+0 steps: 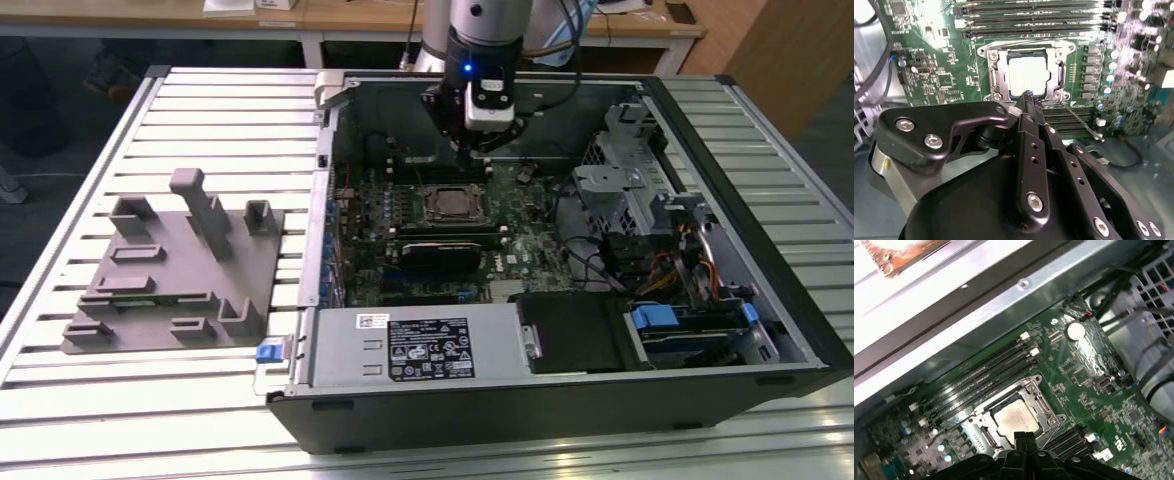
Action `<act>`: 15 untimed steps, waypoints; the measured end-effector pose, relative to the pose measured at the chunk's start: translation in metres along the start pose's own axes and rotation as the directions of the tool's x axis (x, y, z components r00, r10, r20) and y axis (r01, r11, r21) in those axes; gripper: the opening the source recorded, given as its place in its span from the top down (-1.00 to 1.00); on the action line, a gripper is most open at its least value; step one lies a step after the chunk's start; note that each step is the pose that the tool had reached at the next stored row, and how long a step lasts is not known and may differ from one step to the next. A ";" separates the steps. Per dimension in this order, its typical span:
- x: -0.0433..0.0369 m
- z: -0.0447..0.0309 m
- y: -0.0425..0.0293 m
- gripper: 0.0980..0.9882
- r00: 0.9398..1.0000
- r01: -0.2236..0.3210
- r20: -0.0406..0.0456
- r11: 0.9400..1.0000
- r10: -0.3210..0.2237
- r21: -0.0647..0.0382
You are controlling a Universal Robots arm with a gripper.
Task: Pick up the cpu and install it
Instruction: 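Install the first cpu locking lever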
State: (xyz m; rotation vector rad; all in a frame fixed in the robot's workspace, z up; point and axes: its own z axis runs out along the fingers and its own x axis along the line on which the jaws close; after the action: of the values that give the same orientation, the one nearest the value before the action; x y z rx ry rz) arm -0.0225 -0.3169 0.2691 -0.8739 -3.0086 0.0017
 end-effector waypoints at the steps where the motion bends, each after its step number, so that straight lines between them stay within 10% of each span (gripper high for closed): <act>1: 0.0000 0.0001 0.0000 0.98 1.000 0.017 0.000 1.000 -0.017 0.000; 8: -0.0001 0.0014 -0.0002 0.98 0.991 0.131 0.002 0.991 -0.131 0.000; 15: -0.0002 0.0032 -0.0002 0.98 0.967 0.256 0.002 0.967 -0.256 0.001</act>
State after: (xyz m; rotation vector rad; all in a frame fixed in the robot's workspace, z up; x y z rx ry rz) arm -0.0225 -0.3171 0.2660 -0.4785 -3.0984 0.0023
